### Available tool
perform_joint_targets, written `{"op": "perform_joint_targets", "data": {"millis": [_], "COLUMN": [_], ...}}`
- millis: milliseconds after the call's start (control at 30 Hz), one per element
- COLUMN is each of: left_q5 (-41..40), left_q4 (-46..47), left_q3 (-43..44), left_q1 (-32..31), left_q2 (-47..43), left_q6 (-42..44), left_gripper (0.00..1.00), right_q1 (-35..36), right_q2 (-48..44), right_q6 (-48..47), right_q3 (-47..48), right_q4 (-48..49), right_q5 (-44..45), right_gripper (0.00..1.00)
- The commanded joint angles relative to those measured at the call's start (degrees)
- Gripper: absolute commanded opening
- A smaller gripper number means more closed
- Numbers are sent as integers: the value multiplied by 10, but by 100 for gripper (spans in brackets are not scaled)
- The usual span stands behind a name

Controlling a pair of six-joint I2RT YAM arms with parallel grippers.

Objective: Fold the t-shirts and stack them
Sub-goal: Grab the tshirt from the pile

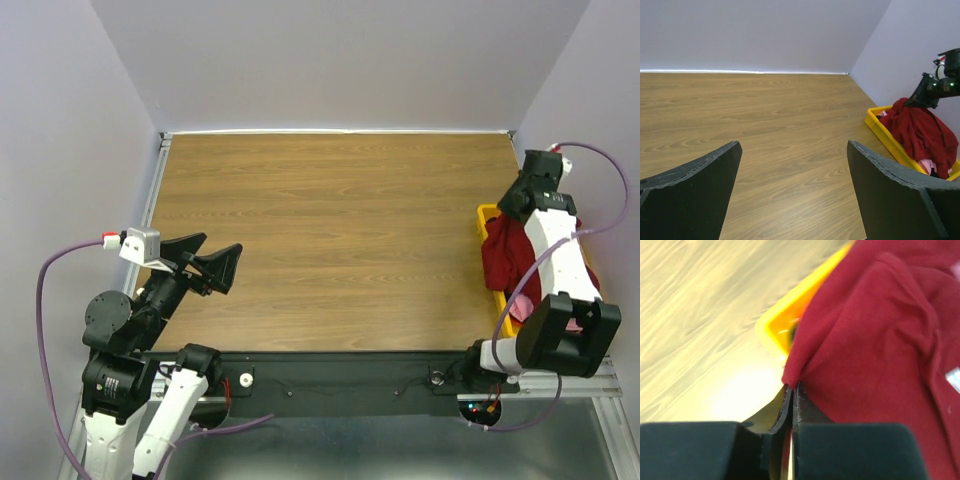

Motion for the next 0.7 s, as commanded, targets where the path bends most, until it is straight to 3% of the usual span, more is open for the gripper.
{"op": "perform_joint_targets", "data": {"millis": [0,33,167,400,667], "left_q5": [6,7,3,8,20], "left_q4": [32,32,30,28,28], "left_q3": [2,2,3,9,15], "left_q1": [-1,-1,-2,-2,-2], "left_q2": [7,5,4,15,37], "left_q6": [-1,-1,-1,1,-3], "left_gripper": [99,99,99,99,99], "right_q1": [26,32,35,34,9], "right_q2": [28,46,34,-31,-87], "right_q6": [12,3,-12,-31,-34], "right_q3": [38,43,52,22,-51], "right_q4": [27,23,1,-59,-90], "right_q5": [-43,-59,-12,177,250], "right_gripper": [15,30,57,60,60]}}
